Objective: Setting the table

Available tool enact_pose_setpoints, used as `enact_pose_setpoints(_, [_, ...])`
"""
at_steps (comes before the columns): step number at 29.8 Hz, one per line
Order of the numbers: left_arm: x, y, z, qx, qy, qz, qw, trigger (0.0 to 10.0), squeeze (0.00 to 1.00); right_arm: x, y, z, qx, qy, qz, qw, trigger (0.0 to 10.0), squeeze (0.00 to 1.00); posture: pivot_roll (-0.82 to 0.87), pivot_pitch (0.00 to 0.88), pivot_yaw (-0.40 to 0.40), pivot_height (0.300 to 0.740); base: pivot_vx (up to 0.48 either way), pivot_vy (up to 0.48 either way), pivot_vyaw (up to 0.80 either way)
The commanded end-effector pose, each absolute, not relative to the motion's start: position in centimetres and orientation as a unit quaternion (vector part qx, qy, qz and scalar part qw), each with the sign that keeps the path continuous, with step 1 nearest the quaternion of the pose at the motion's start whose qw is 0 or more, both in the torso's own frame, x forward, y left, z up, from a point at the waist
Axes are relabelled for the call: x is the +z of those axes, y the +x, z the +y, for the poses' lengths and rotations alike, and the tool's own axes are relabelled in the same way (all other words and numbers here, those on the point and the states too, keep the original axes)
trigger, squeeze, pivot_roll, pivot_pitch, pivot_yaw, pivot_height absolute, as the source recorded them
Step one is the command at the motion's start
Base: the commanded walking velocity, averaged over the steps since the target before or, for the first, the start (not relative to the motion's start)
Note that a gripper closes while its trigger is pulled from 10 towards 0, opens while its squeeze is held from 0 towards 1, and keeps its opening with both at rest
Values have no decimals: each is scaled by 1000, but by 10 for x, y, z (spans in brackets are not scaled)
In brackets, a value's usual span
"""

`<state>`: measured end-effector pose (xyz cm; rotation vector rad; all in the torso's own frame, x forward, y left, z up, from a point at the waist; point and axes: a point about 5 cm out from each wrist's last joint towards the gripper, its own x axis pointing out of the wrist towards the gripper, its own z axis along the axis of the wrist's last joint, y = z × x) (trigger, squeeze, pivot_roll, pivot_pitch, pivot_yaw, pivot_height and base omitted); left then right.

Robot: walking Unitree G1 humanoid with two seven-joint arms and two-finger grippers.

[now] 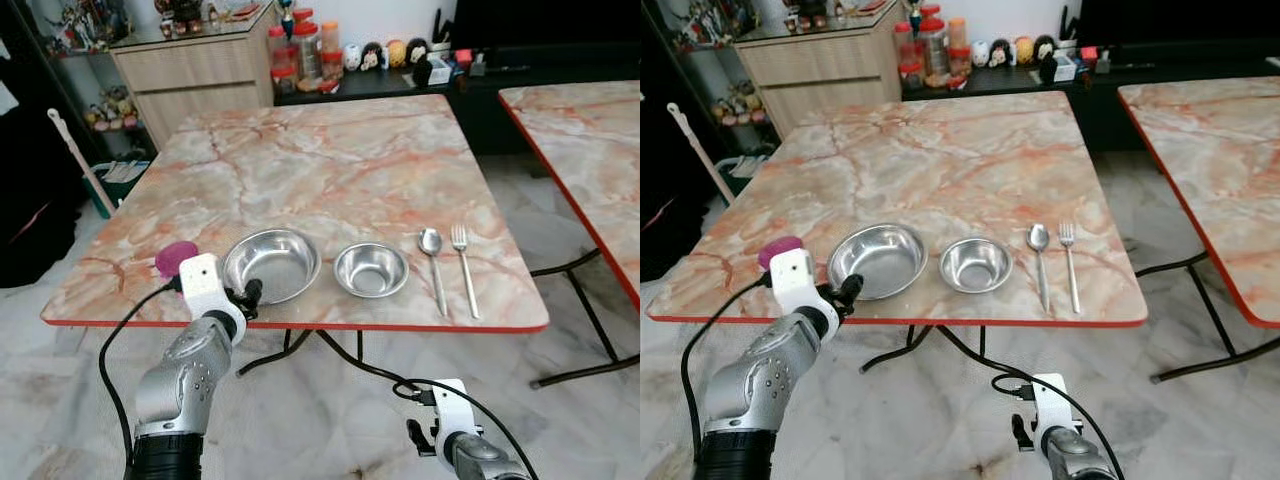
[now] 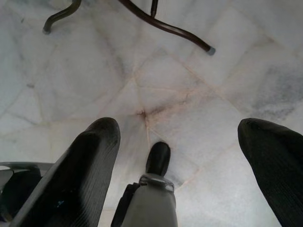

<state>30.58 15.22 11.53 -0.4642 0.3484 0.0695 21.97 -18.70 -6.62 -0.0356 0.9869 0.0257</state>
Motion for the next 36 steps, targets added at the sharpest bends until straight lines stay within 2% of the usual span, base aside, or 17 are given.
enact_pose_setpoints(1, [120, 310, 156, 46, -244, 168, 954, 10000, 0, -66, 221, -182, 20, -18, 472, 881, 10000, 0, -22, 21, 91, 740, 0, 0, 0])
enact_pose_setpoints(10, [118, 317, 148, 41, -243, 190, 950, 10000, 0, -66, 222, -178, 21, -13, 471, 882, 10000, 0, -24, 11, 102, 740, 0, 0, 0])
enact_pose_setpoints(16, [113, 318, 149, 74, -228, 214, 947, 10000, 0, -66, 222, -176, 22, -12, 470, 883, 10000, 0, -23, 0, 105, 740, 0, 0, 0])
enact_pose_setpoints(27, [109, 319, 143, 83, -219, 231, 944, 10000, 0, -66, 222, -175, 24, -11, 469, 883, 10000, 0, -21, 0, 97, 740, 0, 0, 0])
enact_pose_setpoints(36, [117, 335, 135, 59, -220, 220, 948, 10000, 0, -66, 222, -175, 23, -11, 468, 884, 10000, 0, -38, 0, 105, 740, 0, 0, 0])
